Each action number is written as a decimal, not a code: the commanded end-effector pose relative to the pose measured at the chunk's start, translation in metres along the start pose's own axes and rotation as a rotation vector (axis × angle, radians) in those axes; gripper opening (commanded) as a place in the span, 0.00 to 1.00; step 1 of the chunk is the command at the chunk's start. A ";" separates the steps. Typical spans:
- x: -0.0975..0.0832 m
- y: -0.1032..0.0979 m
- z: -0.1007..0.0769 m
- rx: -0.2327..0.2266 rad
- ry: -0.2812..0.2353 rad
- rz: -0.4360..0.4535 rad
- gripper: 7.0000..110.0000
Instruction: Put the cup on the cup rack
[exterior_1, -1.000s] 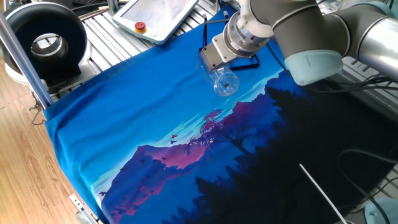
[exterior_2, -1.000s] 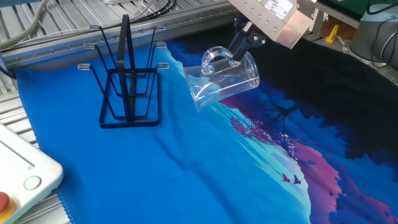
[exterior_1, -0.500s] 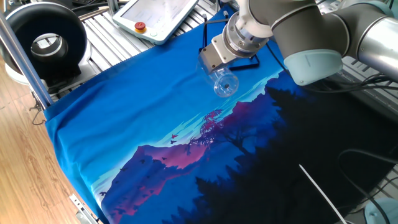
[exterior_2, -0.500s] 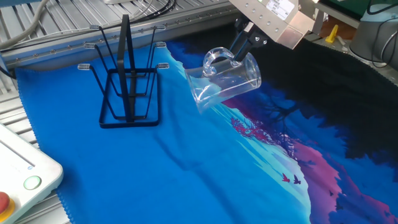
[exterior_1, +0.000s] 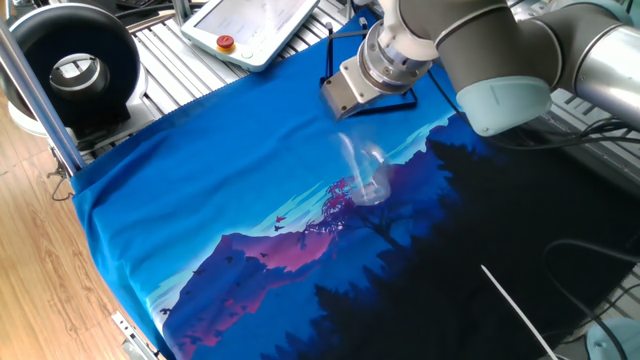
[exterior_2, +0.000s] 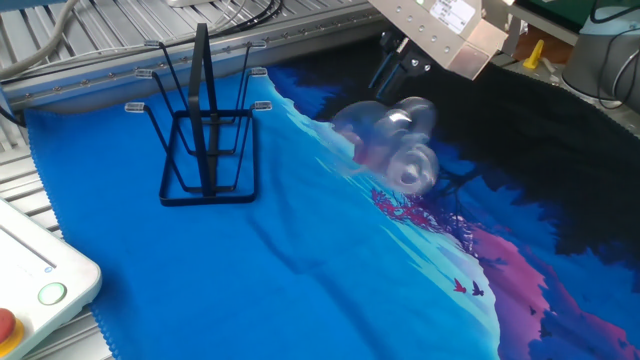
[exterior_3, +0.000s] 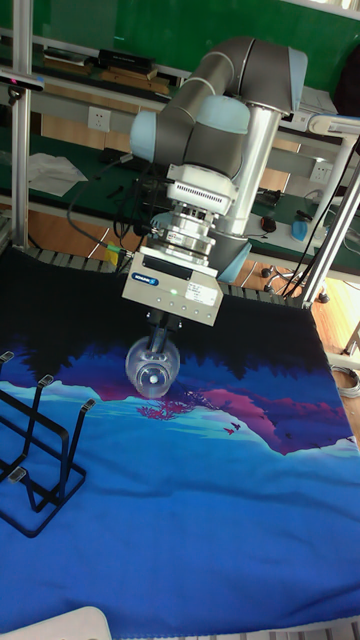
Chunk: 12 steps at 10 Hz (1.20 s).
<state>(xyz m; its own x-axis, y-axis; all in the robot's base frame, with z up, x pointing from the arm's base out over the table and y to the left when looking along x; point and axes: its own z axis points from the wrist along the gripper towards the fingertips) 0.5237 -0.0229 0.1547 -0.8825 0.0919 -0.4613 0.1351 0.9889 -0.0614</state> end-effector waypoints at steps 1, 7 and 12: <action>0.001 0.002 -0.001 -0.011 0.005 0.004 0.00; 0.023 0.001 -0.002 -0.015 0.093 -0.098 0.00; 0.029 0.012 0.015 -0.054 0.154 -0.233 0.00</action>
<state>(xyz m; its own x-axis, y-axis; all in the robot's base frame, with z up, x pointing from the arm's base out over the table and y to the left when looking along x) 0.5067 -0.0125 0.1336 -0.9403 -0.0678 -0.3335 -0.0380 0.9947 -0.0951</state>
